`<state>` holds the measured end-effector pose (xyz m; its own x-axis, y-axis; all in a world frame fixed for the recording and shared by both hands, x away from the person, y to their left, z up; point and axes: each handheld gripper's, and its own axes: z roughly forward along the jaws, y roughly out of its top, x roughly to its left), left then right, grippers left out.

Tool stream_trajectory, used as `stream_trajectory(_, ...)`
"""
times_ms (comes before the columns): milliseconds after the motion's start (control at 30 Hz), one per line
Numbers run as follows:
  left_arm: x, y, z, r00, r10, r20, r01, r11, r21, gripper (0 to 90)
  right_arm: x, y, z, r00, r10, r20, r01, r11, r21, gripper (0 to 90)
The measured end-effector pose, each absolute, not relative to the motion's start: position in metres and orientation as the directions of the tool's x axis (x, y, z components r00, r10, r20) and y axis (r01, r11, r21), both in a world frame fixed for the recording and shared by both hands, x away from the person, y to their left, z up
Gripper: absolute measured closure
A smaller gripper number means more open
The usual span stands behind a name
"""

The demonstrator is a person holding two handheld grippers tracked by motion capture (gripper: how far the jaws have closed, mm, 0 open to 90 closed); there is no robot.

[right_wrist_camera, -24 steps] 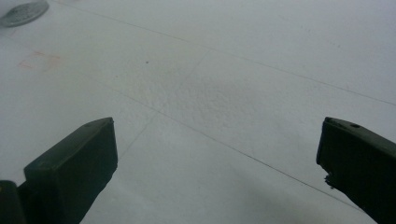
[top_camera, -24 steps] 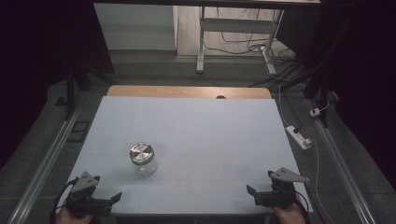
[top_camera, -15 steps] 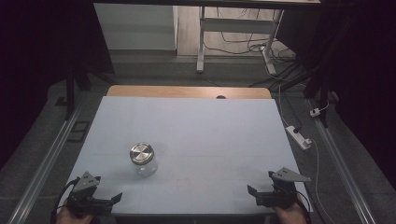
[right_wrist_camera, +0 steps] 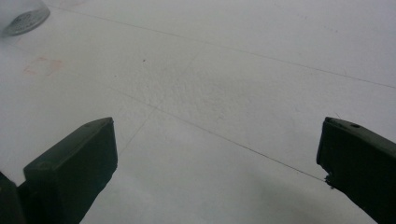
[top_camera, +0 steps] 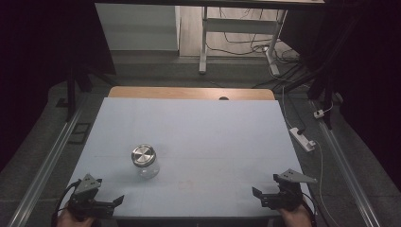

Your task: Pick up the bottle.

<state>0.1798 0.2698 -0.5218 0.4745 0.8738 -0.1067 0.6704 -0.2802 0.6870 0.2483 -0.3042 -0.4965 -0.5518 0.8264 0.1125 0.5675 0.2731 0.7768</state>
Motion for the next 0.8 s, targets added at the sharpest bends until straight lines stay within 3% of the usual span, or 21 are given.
stream_trajectory(800,0.1844,0.2653,-0.5183,0.497,0.86,-0.119,0.648,-0.276,0.71,0.0,0.2502,-0.3008,-0.4978,-0.586,0.803,0.113,0.571,0.31,0.761,0.0)
